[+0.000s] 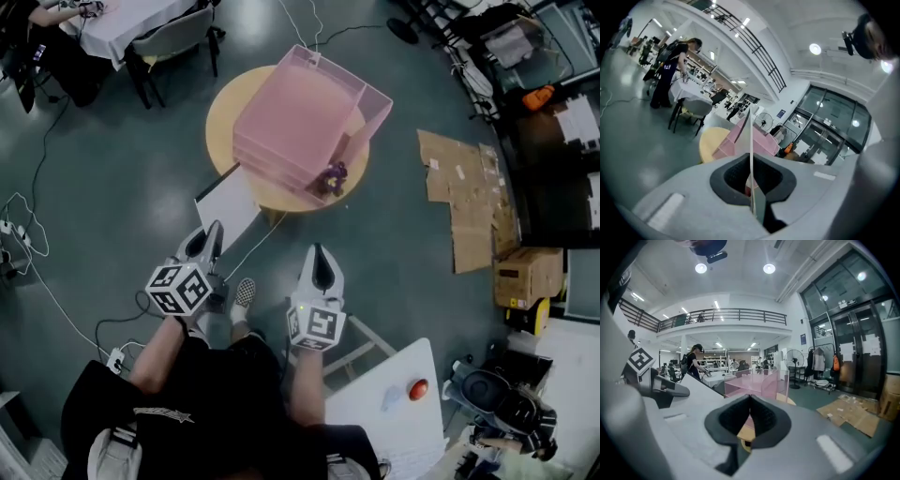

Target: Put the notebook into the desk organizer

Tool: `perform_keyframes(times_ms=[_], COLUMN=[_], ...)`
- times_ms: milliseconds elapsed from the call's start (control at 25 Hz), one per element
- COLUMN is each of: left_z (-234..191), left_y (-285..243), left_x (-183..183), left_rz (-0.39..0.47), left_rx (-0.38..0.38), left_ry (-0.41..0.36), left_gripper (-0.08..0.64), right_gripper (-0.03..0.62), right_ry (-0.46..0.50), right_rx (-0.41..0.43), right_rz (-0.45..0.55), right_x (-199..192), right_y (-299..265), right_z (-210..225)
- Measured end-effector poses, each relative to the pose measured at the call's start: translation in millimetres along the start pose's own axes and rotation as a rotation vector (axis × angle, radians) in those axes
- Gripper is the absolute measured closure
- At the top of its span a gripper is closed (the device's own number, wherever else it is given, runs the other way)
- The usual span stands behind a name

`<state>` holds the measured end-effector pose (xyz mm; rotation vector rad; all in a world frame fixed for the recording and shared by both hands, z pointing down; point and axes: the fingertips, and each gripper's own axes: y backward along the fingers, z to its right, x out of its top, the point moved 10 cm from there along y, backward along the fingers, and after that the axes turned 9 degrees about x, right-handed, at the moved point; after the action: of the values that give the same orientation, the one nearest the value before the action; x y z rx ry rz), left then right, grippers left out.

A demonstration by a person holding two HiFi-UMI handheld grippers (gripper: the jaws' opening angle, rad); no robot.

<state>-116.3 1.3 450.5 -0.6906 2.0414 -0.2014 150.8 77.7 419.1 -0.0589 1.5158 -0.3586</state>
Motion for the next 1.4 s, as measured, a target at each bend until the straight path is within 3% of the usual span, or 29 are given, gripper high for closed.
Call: perform_keyframes(times_ms=[240,520,720,1040,1400], left_z=[-11.3,-20.0,-28.5,-32.4,-38.2], left_y=[-21.6,-46.0,-66.0,-104.7,-136.1], left_x=[-18.5,-39.3,-49.4,-57.6,-60.3], left_rz=[0.02,0.008,0.007,-0.02,-0.054], left_rx=[-0.002,-0.026,-0.053,-0.165,-0.207], left_ry=[0.259,0.473,0.561,0.737,0.789], left_gripper=[0.545,0.545,0.545,0.545,0.545], right_gripper=[0.586,0.586,0.586,0.586,0.586], right_ry=[0.007,0.005,0.003,-0.013,-0.047], right_rx=[0.083,0.106,0.092,0.029,0.001], right_rz=[-0.015,-0.03,-0.05,-0.078,-0.116], right_x=[-9.8,-15.5,-25.9,-37.8,-57.0], right_y=[-20.3,-29.7,-36.8,-41.5,-50.5], right_z=[13.9,31.0,41.7,46.8,46.5])
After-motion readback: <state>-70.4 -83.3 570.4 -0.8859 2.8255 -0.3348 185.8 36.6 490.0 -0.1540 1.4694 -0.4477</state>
